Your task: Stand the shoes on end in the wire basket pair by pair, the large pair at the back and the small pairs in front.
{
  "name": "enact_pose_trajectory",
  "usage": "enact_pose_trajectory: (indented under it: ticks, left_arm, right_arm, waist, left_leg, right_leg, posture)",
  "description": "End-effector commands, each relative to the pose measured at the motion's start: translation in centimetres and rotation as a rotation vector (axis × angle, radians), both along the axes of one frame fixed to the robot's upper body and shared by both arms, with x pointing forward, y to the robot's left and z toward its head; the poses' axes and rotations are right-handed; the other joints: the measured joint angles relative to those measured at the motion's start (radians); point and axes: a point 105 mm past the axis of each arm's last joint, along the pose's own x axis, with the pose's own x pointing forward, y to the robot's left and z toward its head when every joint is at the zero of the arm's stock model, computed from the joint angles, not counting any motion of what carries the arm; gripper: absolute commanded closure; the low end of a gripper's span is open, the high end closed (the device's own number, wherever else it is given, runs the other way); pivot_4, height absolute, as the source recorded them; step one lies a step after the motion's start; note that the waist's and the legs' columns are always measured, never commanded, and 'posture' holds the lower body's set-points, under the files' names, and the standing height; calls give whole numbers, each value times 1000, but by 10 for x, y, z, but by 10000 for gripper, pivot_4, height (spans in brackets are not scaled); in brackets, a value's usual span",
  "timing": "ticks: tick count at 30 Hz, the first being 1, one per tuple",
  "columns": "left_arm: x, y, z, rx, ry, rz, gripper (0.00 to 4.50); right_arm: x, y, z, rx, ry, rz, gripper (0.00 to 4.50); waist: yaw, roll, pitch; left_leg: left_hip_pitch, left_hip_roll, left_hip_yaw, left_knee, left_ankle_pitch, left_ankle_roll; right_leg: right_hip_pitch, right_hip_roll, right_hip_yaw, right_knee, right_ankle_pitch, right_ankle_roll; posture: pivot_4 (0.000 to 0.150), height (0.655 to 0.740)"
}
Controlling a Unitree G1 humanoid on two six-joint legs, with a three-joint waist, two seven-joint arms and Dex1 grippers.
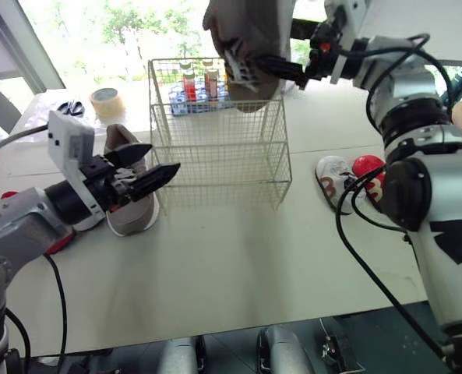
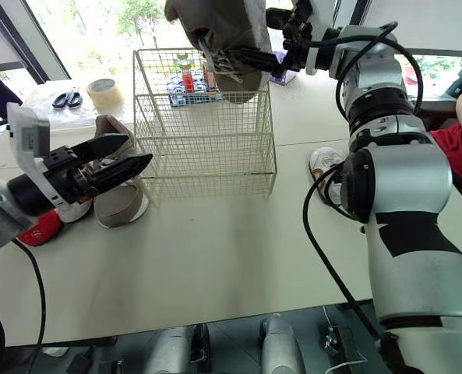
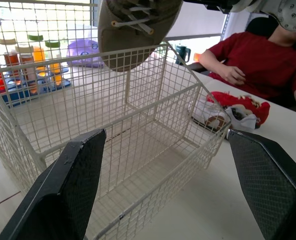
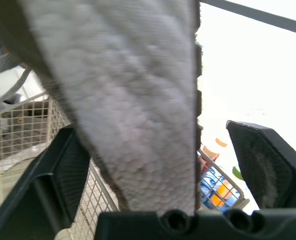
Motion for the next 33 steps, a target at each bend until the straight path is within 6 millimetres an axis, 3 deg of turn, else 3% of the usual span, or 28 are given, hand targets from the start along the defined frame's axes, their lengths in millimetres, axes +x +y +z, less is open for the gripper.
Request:
enact_pose_trajectory:
  ticks: [1, 10, 17, 25, 33]
  left_arm:
    - [-1, -3, 10, -10, -54, -13, 4786]
    - [6, -18, 8, -27, -42, -77, 4786]
    - [8, -23, 4, -27, -36, -90, 4786]
    - [8, -28, -2, -33, -21, -92, 4786]
    - [9, -28, -3, -33, -17, -88, 4786]
  right_arm:
    - [-6, -16, 25, 17, -88, -50, 457]
    - [-19, -28, 44, 168, -35, 41, 457]
    - [-17, -26, 31, 145, 55, 63, 457]
    - [-8, -38, 42, 252, 28, -54, 457]
    - [-8, -41, 43, 148, -82, -120, 457]
  waist:
    - [4, 0, 0]
    - [14, 0, 0]
    - [11, 0, 0]
    - [13, 0, 0]
    - [13, 0, 0]
  left_leg:
    - [0, 0, 0, 1, 0, 0]
    - [-1, 0, -1, 4, 0, 0]
    - [-1, 0, 0, 4, 0, 0]
    - [-1, 0, -1, 5, 0, 0]
    - [-1, 0, -1, 5, 0, 0]
  right_leg:
    - [0, 0, 0, 0, 0, 0]
    - [1, 0, 0, 2, 0, 0]
    - [0, 0, 0, 2, 0, 0]
    - [0, 0, 0, 2, 0, 0]
    - [0, 0, 0, 2, 0, 0]
  posture:
    - [1500, 6675]
    - [1500, 6675]
    - [1500, 6675]
    - [1500, 6675]
    - [1500, 6675]
